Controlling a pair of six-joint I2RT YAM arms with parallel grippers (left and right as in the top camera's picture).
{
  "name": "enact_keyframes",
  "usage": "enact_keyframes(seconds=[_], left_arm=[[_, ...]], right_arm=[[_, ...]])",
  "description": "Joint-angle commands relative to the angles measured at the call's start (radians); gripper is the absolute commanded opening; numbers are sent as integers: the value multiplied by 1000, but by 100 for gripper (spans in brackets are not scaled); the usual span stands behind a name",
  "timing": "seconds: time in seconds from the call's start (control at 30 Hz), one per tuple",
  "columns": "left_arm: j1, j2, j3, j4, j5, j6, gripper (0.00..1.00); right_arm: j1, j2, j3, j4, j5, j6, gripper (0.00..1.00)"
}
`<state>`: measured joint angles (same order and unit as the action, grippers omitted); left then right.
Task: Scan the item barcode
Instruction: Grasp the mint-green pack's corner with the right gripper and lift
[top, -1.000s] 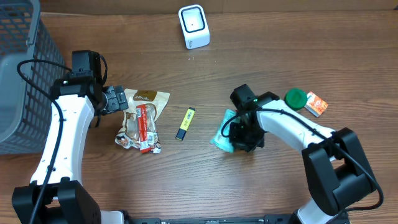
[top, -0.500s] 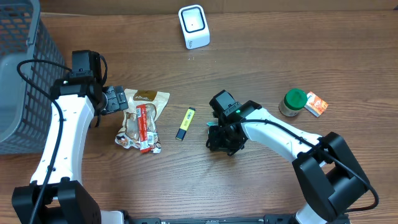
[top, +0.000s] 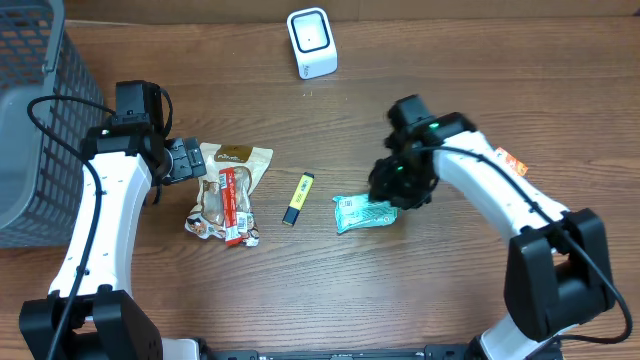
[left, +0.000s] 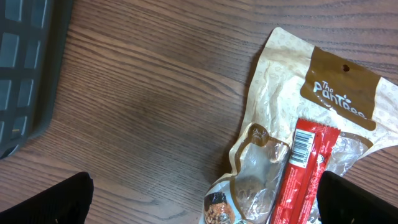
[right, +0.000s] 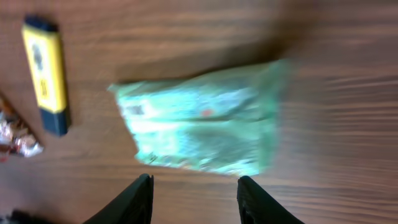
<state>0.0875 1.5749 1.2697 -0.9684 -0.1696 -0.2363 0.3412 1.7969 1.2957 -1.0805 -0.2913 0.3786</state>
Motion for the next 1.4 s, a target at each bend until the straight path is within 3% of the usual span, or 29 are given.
enact_keyframes(seconds=[0.0, 0.33, 0.9, 1.37], left_arm=[[4, 7, 5, 1, -10, -4, 100], [4, 7, 5, 1, -10, -4, 100], [4, 7, 5, 1, -10, -4, 99], [4, 7, 5, 1, -10, -4, 100]], right_arm=[[-32, -21, -22, 5, 33, -19, 45], [-43, -20, -104, 58, 33, -69, 51], [-47, -19, -229, 256, 32, -65, 51], [-47, -19, -271, 264, 32, -23, 50]])
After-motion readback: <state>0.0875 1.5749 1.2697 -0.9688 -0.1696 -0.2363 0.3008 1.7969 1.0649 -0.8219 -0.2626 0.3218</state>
